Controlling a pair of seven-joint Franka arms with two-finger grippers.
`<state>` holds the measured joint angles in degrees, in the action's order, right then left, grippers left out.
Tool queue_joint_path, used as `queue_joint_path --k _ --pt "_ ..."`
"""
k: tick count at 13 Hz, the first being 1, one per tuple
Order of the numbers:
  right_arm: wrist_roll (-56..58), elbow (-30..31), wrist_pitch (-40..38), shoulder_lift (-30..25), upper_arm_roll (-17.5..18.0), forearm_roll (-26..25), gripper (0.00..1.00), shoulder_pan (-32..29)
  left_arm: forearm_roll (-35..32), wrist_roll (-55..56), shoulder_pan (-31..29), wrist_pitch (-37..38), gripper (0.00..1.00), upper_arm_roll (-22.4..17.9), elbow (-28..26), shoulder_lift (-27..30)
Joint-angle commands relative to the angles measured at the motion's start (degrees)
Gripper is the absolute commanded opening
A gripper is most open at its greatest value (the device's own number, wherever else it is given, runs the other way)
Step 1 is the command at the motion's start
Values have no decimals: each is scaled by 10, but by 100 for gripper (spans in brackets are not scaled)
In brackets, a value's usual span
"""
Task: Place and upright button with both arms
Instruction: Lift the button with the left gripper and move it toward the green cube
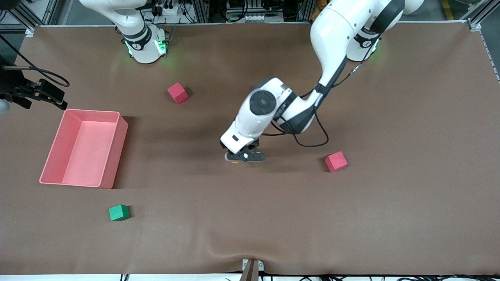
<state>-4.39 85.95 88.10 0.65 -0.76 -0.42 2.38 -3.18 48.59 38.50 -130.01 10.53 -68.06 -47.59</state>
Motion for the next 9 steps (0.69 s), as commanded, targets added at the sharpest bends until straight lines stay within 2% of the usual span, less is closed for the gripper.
queue_joint_path --k 1,7,9 --pt "4 -16 -11 8 1 -4 100 -4 -152 152 46 -47 0 -21 -15 6" --pt "4 -14 -12 8 1 -4 100 -4 -423 416 85 -53 0 -24 -27 -15" --pt "4 -14 -12 8 1 -4 100 -4 -493 489 103 -49 0 -28 -32 -27"
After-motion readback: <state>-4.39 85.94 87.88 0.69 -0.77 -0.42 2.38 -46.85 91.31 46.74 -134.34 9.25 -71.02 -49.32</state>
